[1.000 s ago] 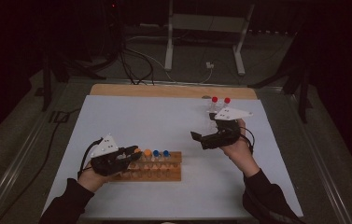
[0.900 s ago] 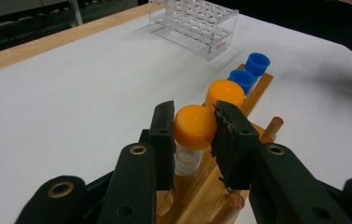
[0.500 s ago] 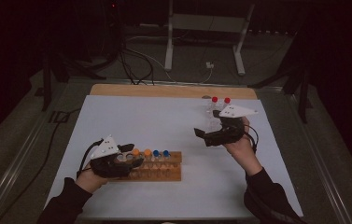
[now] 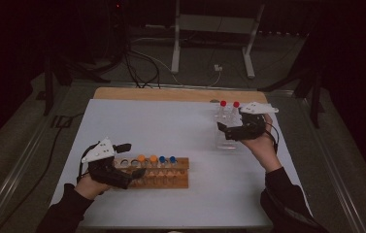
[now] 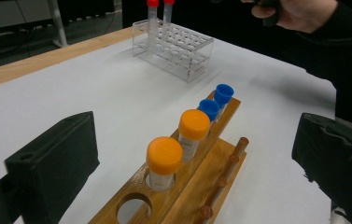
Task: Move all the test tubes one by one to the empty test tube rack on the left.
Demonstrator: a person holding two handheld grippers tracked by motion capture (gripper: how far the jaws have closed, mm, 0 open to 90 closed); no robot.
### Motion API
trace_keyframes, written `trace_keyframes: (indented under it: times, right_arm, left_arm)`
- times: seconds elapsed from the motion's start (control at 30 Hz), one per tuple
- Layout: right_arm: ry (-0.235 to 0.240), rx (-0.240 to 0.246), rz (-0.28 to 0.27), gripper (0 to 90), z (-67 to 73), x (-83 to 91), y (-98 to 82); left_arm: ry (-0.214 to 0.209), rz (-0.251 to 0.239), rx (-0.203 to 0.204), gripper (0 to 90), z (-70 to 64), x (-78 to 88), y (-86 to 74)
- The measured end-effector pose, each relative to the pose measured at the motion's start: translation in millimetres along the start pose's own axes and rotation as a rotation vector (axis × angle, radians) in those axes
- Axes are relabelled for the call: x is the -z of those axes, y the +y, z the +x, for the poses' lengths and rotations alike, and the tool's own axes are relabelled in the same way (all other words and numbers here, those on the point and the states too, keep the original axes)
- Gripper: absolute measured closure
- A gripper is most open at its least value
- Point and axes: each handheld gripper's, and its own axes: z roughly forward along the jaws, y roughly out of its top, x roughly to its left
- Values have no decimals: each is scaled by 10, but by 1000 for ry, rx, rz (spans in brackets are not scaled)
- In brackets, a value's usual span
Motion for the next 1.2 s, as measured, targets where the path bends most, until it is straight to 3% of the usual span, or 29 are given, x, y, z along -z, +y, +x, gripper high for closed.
trace_keyframes:
  times: [0.13, 0.23, 0.37, 0.43, 0.63, 0.87, 1.2]
  right_arm:
    - [-75, -38, 17, 94, -148, -86, -85]
    - [-103, -64, 33, 166, -264, -167, -148]
    - [-125, -85, 58, 286, -406, -274, -220]
    - [-125, -105, 62, 388, -478, -322, -254]
    - [-167, -137, 74, 476, -637, -462, -321]
    - [-189, -148, 90, 564, -738, -605, -394]
    - [-169, -144, 87, 675, -744, -697, -388]
  left_arm:
    - [-16, -10, -5, 5, 0, 14, -2]
    - [-21, -17, 3, 5, 10, 26, -2]
    - [-39, -15, 5, 5, 22, 38, -9]
    - [-40, -17, 6, 5, 22, 40, -11]
    - [-42, -17, 3, 5, 26, 49, -18]
    - [-46, -12, -1, 5, 24, 38, -31]
    - [-46, -9, 3, 5, 40, 36, -43]
